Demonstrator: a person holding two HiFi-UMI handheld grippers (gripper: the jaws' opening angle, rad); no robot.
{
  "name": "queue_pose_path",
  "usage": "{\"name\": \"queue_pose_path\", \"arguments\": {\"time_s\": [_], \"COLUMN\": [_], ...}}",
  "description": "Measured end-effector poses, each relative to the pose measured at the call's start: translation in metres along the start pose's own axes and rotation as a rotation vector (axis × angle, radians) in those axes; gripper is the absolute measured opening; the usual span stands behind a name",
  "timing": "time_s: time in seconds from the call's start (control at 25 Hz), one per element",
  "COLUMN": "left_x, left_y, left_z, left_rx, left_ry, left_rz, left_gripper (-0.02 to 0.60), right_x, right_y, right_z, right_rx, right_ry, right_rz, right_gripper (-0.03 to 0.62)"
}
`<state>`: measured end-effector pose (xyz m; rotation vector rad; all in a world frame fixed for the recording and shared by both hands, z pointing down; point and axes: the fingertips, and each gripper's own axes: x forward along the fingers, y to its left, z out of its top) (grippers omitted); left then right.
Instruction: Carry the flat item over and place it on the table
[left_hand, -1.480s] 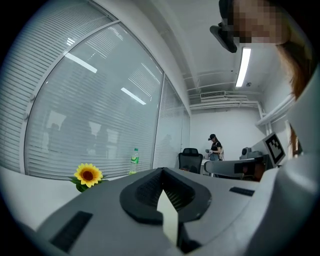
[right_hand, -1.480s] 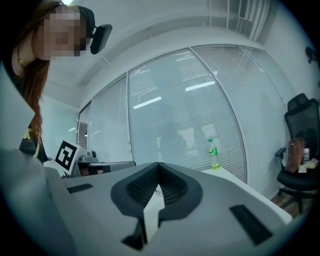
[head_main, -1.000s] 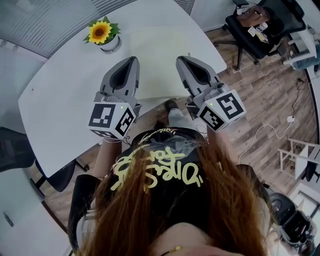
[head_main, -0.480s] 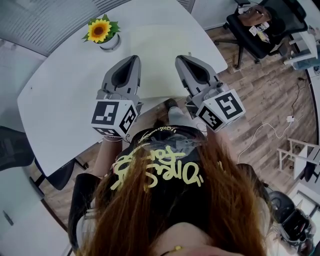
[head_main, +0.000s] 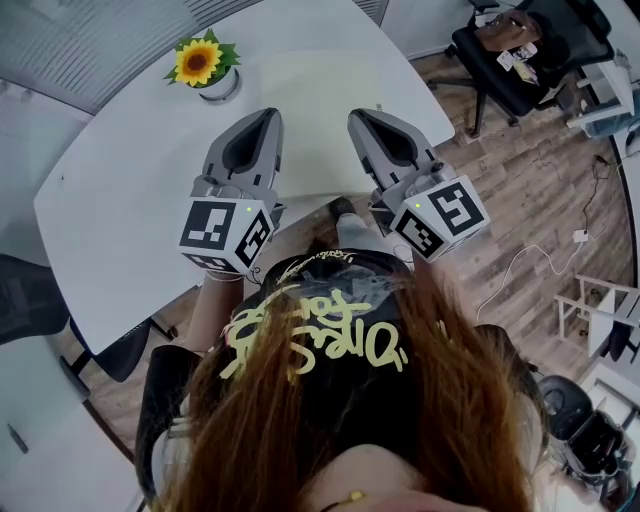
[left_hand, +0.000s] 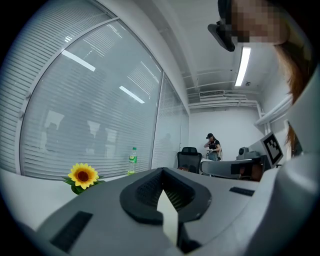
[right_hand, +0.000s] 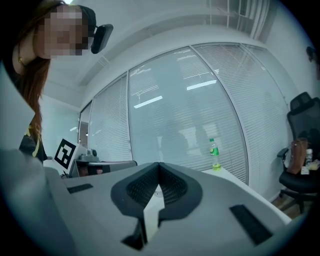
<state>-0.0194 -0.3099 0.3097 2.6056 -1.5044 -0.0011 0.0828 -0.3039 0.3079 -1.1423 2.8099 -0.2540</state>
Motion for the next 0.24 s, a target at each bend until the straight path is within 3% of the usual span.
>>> {"name": "queue_pose_path", "arguments": {"time_s": [0.24], "left_x": [0.0013], "left_y": [-0.0007], "left_z": [0.0003], "left_rx": [-0.001], "left_ry": [0.002], "left_rz": [-0.002], "left_gripper": [-0.005], "right_x": [0.0007], "right_y": [0.0009], "right_z": [-0.0012], "right_rx": [-0.010], "right_ry": [0.009], "right_rz": [0.000], "right_gripper": [0.003]}}
